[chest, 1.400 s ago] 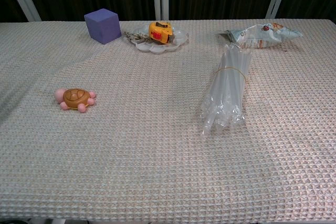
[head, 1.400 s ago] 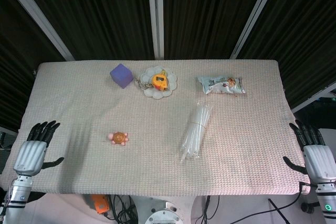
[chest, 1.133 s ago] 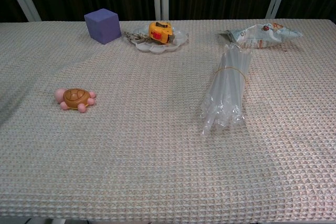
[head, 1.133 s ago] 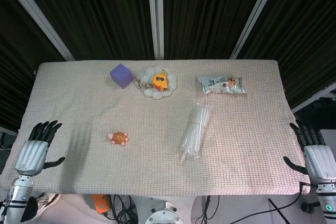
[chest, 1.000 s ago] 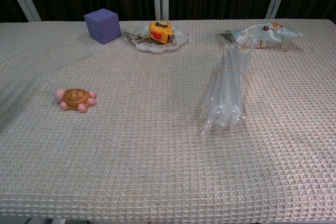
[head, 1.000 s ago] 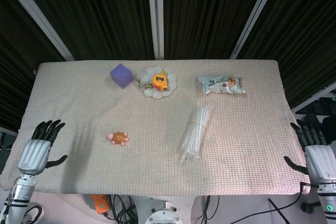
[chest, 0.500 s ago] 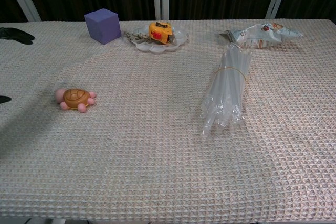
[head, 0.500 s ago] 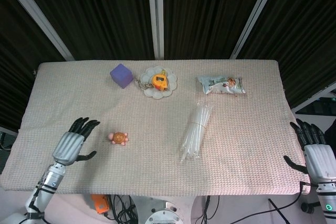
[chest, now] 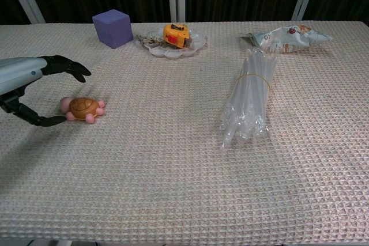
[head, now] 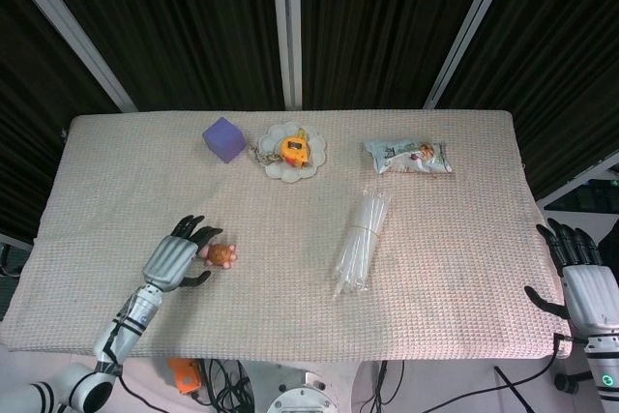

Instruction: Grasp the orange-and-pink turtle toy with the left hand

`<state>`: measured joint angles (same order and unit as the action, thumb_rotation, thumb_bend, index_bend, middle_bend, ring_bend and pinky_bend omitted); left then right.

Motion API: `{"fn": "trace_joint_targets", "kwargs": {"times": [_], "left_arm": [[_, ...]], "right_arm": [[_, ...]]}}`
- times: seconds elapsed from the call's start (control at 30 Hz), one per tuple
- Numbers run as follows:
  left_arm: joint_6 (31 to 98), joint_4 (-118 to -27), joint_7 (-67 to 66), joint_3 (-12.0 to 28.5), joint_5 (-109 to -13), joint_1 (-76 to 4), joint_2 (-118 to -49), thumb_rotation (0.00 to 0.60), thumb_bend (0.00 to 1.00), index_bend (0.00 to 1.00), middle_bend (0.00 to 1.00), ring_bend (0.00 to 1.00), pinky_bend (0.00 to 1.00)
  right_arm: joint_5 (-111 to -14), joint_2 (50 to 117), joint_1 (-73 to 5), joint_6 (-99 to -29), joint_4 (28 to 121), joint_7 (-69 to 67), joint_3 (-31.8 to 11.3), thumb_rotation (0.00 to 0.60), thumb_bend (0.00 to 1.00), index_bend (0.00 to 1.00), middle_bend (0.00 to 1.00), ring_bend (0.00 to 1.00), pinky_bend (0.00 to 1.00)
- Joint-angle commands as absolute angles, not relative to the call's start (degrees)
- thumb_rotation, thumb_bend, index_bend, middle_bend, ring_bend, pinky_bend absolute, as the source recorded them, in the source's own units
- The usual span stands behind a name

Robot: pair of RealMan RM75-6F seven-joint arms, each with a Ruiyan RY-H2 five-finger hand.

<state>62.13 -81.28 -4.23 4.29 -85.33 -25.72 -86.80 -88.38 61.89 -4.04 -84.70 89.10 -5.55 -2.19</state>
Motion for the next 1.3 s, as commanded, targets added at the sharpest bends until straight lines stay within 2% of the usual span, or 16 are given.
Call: {"fn": "trace_joint_targets", "kwargs": {"times": [0.03,0.43,0.57,0.67,0.9,1.07,1.2,1.27,1.3], "left_arm": [[61.9,-80.2,-4.8,4.5,-84.7,-26.3,-87.8,0.6,0.27,0.2,0.23,0.0,0.0],[62.6,-75.3,-4.1,3.6,-84.9,-27.3,-91.7,0.6,0.31,0.35,0.32,0.0,0.04],[64.3,-73.9,-4.5,3.9,-84.8,-27.1,-93.0,0.6,0.33,0.43,0.4,0.01,0.05],[65.9,-72.7,-5.2,4.2,-85.0,-26.9,-93.9,0.6,0.34,0.47,0.48,0.07,0.07],[68.3,-70.2,-5.5,4.0,-85.9,-26.6,-95.4,0.6,0.39,0.65,0.66,0.25,0.11],[70.1,-68.5,-4.7,4.1,-86.9,-26.8,-96.2,0.6,0.44,0.72,0.73,0.36,0.15],[70.5,-67.8,-4.3,3.8,-87.2,-26.8,-96.4,0.6,0.45,0.72,0.74,0.38,0.16],[70.1,-67.7,-3.7,3.3,-87.5,-27.0,-96.1,0.6,0.44,0.66,0.71,0.35,0.15],[69.6,-67.9,-3.3,3.1,-87.6,-27.1,-95.8,0.6,0.41,0.6,0.66,0.32,0.15]], "right_arm": [[-88.4,61.9,-4.0,-84.7,88.9,-5.8,-2.2,0.6,0.13,0.0,0.0,0.0,0.0],[-88.2,61.6,-4.1,-84.1,88.4,-5.9,-2.0,0.6,0.13,0.0,0.0,0.0,0.0],[-88.0,61.7,-4.1,-84.1,88.4,-6.2,-2.1,0.6,0.13,0.0,0.0,0.0,0.0],[-88.0,61.9,-4.1,-84.1,88.2,-6.3,-2.1,0.6,0.13,0.0,0.0,0.0,0.0],[-88.0,62.0,-4.2,-84.0,88.1,-6.4,-2.1,0.6,0.13,0.0,0.0,0.0,0.0],[-88.0,61.8,-4.1,-84.3,88.2,-6.4,-2.1,0.6,0.13,0.0,0.0,0.0,0.0],[-88.0,61.8,-4.0,-84.2,88.1,-6.6,-2.1,0.6,0.13,0.0,0.0,0.0,0.0],[-87.9,61.8,-4.0,-84.2,88.0,-6.7,-2.1,0.6,0.13,0.0,0.0,0.0,0.0],[-87.9,61.8,-4.0,-84.2,88.0,-6.8,-2.1,0.6,0.13,0.0,0.0,0.0,0.0]]}}
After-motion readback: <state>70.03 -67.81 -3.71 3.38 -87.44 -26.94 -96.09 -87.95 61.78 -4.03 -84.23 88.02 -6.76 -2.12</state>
